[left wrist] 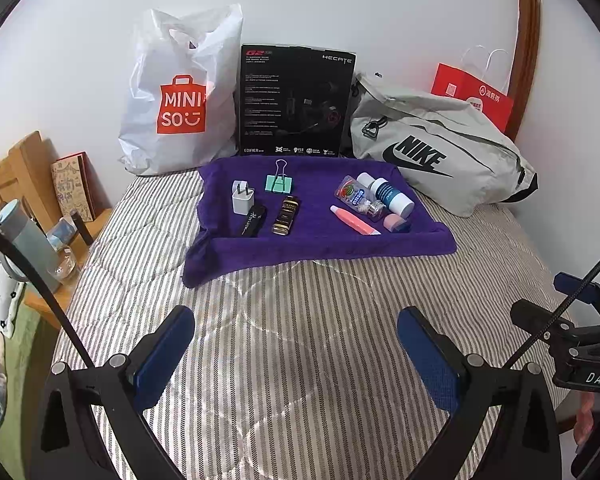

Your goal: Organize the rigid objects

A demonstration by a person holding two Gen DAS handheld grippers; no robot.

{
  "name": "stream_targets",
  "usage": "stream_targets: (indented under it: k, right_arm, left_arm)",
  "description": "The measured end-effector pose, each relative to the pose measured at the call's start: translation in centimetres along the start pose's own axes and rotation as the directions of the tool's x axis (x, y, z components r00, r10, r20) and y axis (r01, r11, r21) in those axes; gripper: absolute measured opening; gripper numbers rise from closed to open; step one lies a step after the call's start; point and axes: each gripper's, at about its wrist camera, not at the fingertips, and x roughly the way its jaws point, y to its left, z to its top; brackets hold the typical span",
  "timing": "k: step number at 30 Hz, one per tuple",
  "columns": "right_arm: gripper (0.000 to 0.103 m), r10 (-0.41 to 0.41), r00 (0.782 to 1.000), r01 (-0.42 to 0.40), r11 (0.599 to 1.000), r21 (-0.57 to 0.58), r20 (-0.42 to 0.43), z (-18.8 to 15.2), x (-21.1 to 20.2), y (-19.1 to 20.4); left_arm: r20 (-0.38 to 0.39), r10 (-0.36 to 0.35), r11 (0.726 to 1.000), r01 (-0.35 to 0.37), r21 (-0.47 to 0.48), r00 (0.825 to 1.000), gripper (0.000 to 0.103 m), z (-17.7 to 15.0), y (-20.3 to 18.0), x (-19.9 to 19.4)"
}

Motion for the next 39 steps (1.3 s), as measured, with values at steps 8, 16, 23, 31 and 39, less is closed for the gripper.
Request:
stream_targets:
  k: [8, 16, 23, 31, 39]
  right_arm:
    - [0.103, -0.002, 1.0, 0.002, 1.0, -0.004, -0.003, -0.03, 0.06, -0.12]
    - [0.103, 0.004, 1.0, -0.004, 1.0, -0.008, 0.002, 0.07, -0.1, -0.11]
    - [0.103, 0.004, 1.0, -0.004, 1.0, -0.012, -0.003, 0.0, 0.02, -0.09]
    - [0.103, 0.004, 1.0, -0.004, 1.0, -0.012, -0.003, -0.04, -0.04, -0.14]
    - [0.103, 0.002, 1.0, -0.003, 1.0, -0.022, -0.007, -0.12, 0.09, -0.02]
  left_arm:
    - [-0.001, 0.004, 1.0, -0.004, 0.007, 1.0, 0.102, -0.05, -0.21, 0.0]
    - [-0.001, 0.002, 1.0, -0.002, 0.01, 1.0, 0.102, -0.11, -0.41, 0.0]
    - [-0.007, 0.003, 1.0, -0.003, 0.011, 1.0, 0.103, -0.23, -0.27, 0.07]
    - [-0.01, 0.003, 1.0, -0.003, 0.012, 1.0, 0.102, -0.3, -0.1, 0.12]
    - [-0.011, 0.004, 1.0, -0.004, 0.013, 1.0, 0.102, -0.36, -0.13, 0.17]
